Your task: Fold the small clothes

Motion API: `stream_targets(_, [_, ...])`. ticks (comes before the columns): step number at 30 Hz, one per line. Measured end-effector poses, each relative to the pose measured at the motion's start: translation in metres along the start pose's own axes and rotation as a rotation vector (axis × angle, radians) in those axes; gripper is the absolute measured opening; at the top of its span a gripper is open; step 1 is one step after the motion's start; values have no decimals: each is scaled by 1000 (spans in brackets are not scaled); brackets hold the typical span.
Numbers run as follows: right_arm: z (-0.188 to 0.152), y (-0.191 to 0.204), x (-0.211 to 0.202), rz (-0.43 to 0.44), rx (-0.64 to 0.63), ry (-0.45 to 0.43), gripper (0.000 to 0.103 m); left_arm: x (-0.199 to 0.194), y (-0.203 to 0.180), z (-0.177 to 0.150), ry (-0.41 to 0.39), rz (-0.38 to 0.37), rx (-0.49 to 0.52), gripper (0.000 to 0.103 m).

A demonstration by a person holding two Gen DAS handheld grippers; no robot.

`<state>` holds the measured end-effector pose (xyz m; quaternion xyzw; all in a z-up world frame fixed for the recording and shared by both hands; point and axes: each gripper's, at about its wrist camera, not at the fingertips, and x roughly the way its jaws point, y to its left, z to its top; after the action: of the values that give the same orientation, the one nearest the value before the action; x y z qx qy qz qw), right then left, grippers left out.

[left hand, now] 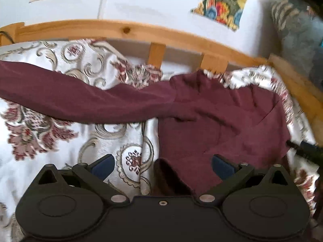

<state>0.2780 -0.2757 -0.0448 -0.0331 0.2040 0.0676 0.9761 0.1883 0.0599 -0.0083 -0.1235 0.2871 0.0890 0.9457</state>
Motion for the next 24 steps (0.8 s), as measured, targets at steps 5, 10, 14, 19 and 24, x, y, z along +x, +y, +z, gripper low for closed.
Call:
stream_targets(5, [-2, -26, 37, 62, 87, 5, 61, 27, -7, -10, 67, 34, 12, 102])
stream_targets(10, [2, -23, 37, 95, 71, 3, 15, 34, -4, -15, 81, 15, -22, 102])
stream_targets(14, [7, -27, 28, 55, 104, -15, 12, 38, -10, -16, 98, 38, 8, 102])
stream_targets(19, [-1, -36, 37, 13, 124, 13, 12, 49, -10, -25, 171, 66, 24, 102])
stream_targets(24, [1, -35, 27, 29, 114, -18, 29, 22, 12, -19, 100, 66, -31, 102])
